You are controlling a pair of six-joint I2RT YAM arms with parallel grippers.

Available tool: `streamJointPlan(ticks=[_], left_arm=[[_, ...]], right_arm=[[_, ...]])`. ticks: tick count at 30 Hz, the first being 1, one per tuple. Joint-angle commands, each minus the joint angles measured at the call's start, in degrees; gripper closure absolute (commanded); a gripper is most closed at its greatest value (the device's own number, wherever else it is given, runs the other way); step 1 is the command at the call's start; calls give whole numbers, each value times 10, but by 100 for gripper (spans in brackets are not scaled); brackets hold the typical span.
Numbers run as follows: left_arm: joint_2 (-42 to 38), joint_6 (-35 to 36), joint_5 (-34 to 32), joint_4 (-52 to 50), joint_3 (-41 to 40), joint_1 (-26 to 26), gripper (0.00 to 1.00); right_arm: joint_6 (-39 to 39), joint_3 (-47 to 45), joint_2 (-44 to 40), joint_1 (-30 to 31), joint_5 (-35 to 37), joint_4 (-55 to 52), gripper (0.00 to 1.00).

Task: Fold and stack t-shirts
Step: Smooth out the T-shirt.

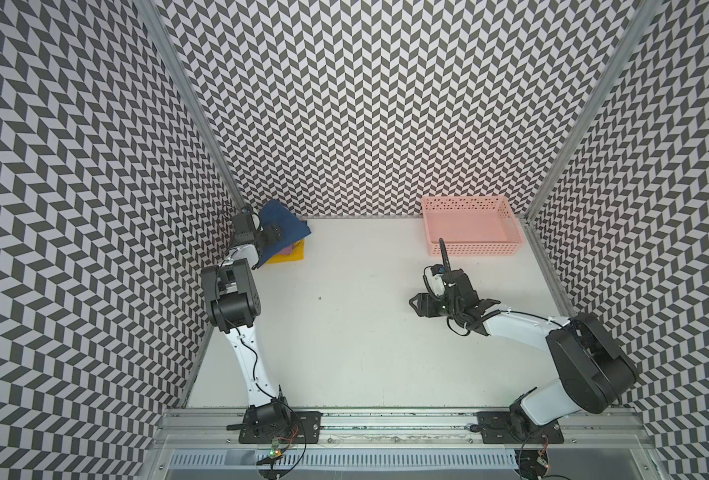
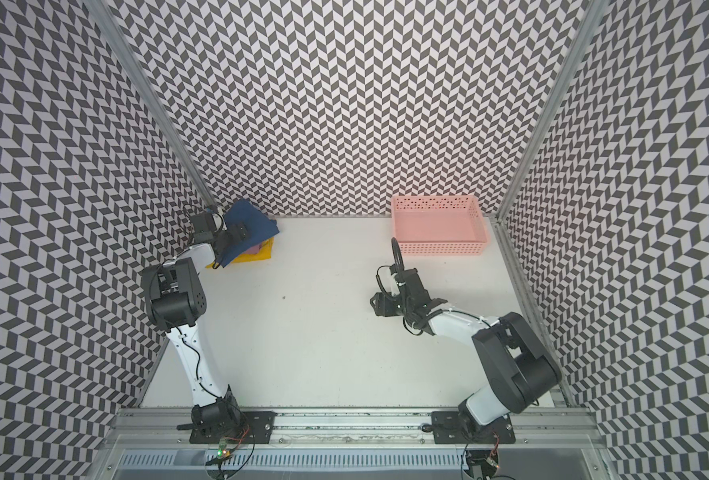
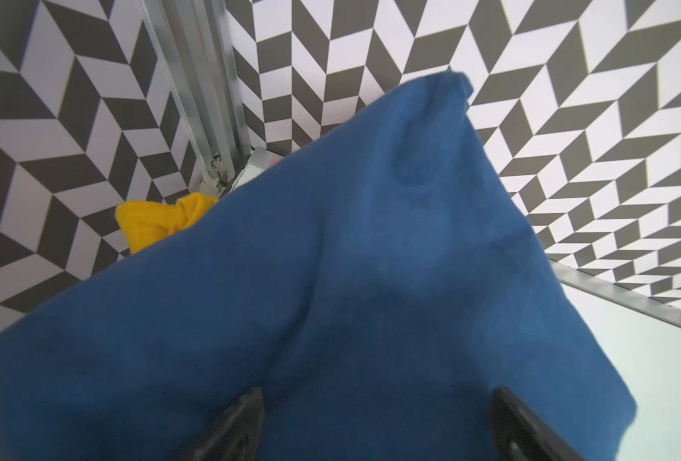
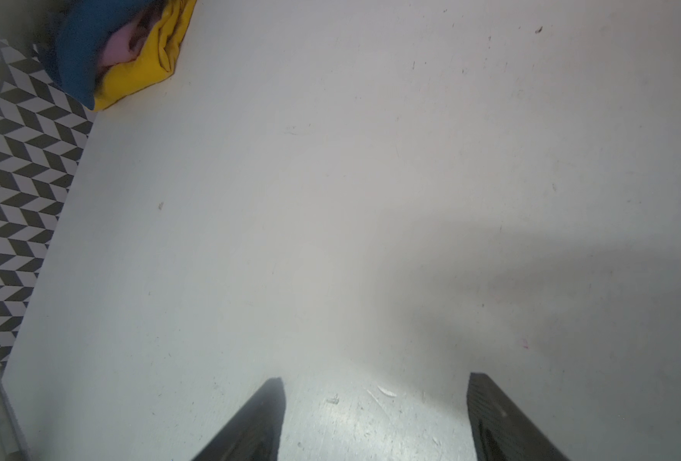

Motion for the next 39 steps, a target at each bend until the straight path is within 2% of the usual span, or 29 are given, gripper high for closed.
streamJointPlan(ticks=[1, 6, 9, 12, 16, 20, 24, 33, 36, 39], left_arm=[[5, 10, 33, -17, -1, 9, 9], [-48, -24, 137, 36, -25, 10, 9], [-102, -45, 171, 97, -60, 9, 8], [-159, -47, 174, 133, -93, 10, 6], [-207, -24, 138, 158, -142, 8, 5], [-189, -31, 155, 167, -150, 5, 5], [-172, -39, 145, 175, -165, -2, 4], [-121, -51, 124, 103, -127, -16, 4], [-106, -51, 139, 84, -108, -17, 4], [-131, -53, 163, 120, -130, -17, 1]], right_arm=[[-6, 10, 6, -3, 8, 9, 27], [-11, 32, 3, -4, 20, 3, 26], [-15, 61, -1, -24, 23, -14, 26], [-20, 88, -8, -50, 9, -24, 25], [-26, 97, -17, -69, 7, -35, 25], [-26, 93, -13, -75, 5, -33, 25], [-26, 92, -11, -80, 6, -36, 25], [-26, 92, 0, -87, -1, -36, 25], [-26, 95, 5, -91, -5, -37, 25], [-23, 95, -2, -100, -9, -34, 25]])
